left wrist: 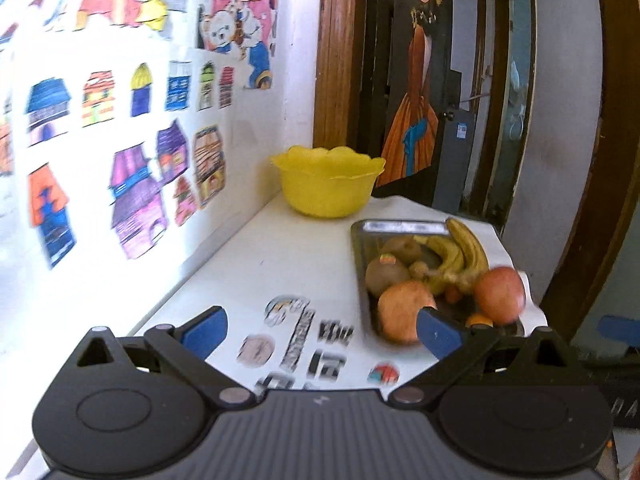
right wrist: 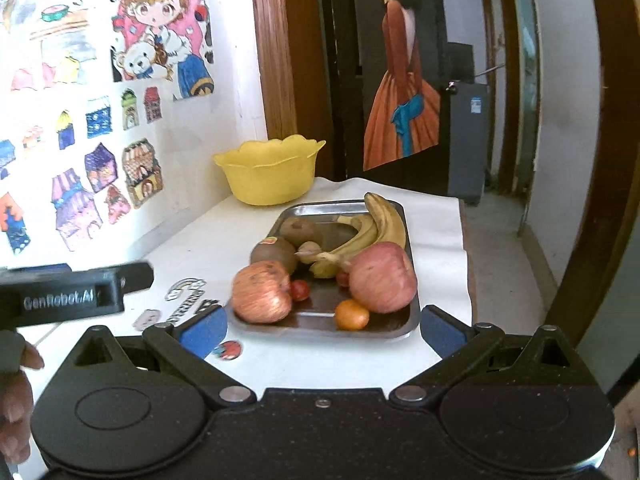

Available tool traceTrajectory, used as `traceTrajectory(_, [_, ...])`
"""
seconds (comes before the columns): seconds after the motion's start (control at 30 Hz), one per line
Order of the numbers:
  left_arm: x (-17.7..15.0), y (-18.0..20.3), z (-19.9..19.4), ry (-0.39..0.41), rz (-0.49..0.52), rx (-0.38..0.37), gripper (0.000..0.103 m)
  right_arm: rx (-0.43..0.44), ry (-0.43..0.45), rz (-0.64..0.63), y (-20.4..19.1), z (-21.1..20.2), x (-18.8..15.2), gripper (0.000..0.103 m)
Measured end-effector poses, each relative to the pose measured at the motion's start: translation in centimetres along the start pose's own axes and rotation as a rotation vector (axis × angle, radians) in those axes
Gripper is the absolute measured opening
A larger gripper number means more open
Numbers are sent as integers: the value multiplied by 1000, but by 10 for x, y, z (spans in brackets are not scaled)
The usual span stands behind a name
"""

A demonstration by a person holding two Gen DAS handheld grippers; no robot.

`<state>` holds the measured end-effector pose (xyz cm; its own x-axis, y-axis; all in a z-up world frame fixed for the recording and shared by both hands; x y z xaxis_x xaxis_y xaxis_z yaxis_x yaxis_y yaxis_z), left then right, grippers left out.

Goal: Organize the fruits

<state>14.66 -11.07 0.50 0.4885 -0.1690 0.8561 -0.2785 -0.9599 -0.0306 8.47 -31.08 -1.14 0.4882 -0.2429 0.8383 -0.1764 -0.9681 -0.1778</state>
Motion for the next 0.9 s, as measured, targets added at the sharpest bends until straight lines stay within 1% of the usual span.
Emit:
traceTrajectory(0.13, [-17, -15, -27, -3, 13, -5, 102, -24, 22, 33, -14, -31, -13, 102])
traceTrajectory(0.37, [-42, -34, -68, -13, 21, -17, 102, -62, 48, 53, -35, -78, -38, 102])
traceTrajectory(0.67, [-76, -39, -82, -107, 19, -14, 102, -86, 21, 51, -48, -107, -69, 102])
traceTrajectory(0.77, [-88, -39, -82, -124, 14, -14, 102, -96, 25, 49, -48, -111, -80, 102])
traceTrajectory(0.9, [-97, -39, -84, -125, 8, -10, 102, -100, 29, 56, -46, -113, -92, 102])
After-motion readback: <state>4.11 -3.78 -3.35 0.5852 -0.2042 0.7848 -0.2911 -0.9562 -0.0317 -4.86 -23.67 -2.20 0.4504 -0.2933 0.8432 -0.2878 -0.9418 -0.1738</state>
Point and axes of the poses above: each gripper's, at about its wrist camera, not at the fingertips, and z roughly the way its jaws point, y to its right, x to its top, the point moved 2 cm from there along z, roughly the way its jaws point, and after that the axes turned 5 degrees about z, right-handed, at the moved point
